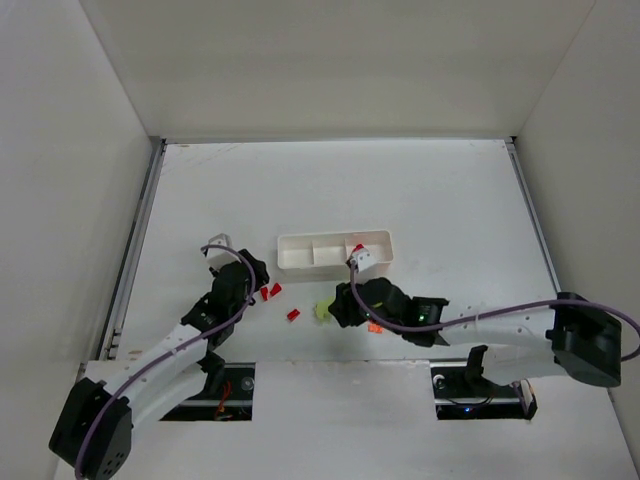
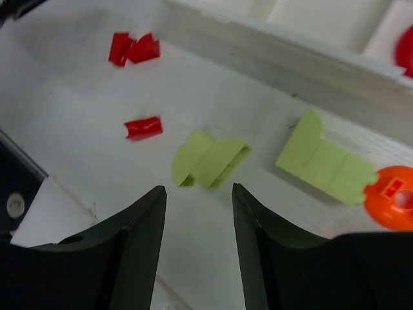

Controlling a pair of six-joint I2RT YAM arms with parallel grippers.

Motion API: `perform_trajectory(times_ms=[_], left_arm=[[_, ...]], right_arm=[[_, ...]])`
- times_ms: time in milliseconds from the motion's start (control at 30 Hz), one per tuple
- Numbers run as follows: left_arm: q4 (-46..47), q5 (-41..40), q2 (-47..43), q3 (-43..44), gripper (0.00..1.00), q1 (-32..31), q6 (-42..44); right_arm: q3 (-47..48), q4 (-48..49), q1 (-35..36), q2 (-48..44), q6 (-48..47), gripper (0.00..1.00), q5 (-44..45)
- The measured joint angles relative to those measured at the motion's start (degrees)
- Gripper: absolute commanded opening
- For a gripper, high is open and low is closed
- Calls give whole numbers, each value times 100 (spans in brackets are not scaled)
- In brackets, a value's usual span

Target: Sort the legos into containers by color

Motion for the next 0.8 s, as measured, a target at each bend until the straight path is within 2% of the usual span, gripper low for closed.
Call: perform_trajectory(times_ms=[67, 267, 333, 567, 800], left_arm=[[-85, -2, 33, 52, 44, -37, 9], [-538, -26, 24, 446, 42, -306, 17], [-739, -44, -55, 522, 42, -463, 20], [-1311, -269, -472, 527, 42, -933, 15], [-1425, -350, -385, 527, 43, -1294, -39]], right_arm=[[4, 7, 177, 170, -2, 52, -155], [24, -9, 234, 859, 87, 75, -249], [66, 22, 195, 973, 166, 79, -254], [280, 452, 87, 1314, 573, 78, -308], [286, 708, 72, 1810, 859, 74, -330]])
